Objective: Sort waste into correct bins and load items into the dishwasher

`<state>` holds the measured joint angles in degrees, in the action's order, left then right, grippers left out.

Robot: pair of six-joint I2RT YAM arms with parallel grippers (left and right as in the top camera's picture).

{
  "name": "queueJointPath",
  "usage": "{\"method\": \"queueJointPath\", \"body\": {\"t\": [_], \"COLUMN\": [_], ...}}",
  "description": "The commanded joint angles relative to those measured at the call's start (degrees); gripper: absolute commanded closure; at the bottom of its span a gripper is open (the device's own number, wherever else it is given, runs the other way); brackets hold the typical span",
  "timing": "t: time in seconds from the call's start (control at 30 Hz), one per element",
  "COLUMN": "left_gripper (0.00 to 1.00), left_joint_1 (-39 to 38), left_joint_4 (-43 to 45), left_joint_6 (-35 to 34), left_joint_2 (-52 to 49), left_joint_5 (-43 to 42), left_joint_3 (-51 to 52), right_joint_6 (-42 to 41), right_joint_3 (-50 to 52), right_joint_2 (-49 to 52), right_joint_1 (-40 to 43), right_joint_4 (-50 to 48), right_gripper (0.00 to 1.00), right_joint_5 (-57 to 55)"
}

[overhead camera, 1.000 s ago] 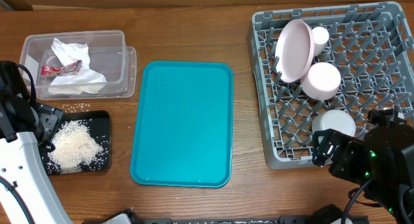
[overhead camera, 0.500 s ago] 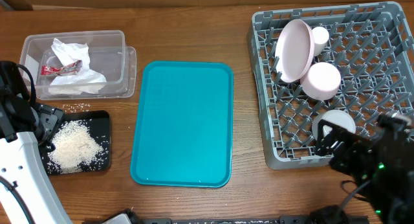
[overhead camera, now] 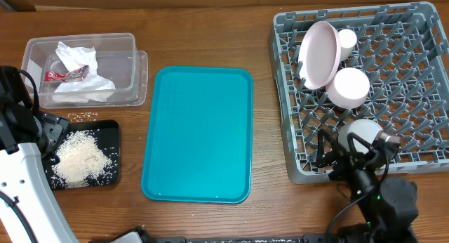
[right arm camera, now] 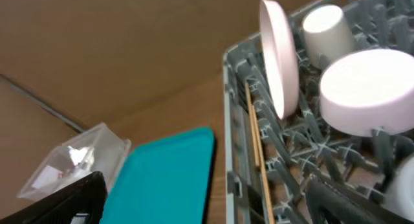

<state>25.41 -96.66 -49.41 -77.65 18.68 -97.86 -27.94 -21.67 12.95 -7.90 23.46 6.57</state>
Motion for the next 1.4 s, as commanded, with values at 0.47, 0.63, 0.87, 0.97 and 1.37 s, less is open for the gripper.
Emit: {"method": "queueJointPath", "body": {"t": [0.47, 0.63, 0.87, 0.97, 1.37], "left_gripper": [0.0, 0.0, 0.0, 0.0, 0.0], "left_joint_1": [0.3, 0.3, 0.3, 0.3, 0.3], "left_joint_4": [-0.1, -0.1, -0.1, -0.1, -0.1], "left_joint_6": [-0.8, -0.8, -0.8, -0.8, -0.8], "left_joint_2": [0.0, 0.0, 0.0, 0.0, 0.0], "left_joint_5": [0.8, 0.8, 0.8, 0.8, 0.8], "left_joint_3": [-0.5, -0.5, -0.5, -0.5, -0.5], "right_joint_6": [1.5, 9.4, 21.8, 22.2, 22.2], "right_joint_3": [21.2, 21.2, 21.2, 21.2, 21.2], "right_joint_2": [-12.8, -12.8, -12.8, -12.8, -12.8], "right_joint_1": [0.5, 0.5, 1.7, 2.9, 3.6], "right_joint_4": [-24.9, -23.2, -18.6, -18.6, -18.7], "right_gripper": [0.0, 0.0, 0.0, 0.0, 0.0], "right_joint_5": [-6.7, -8.0, -7.8, -7.8, -7.8]}}
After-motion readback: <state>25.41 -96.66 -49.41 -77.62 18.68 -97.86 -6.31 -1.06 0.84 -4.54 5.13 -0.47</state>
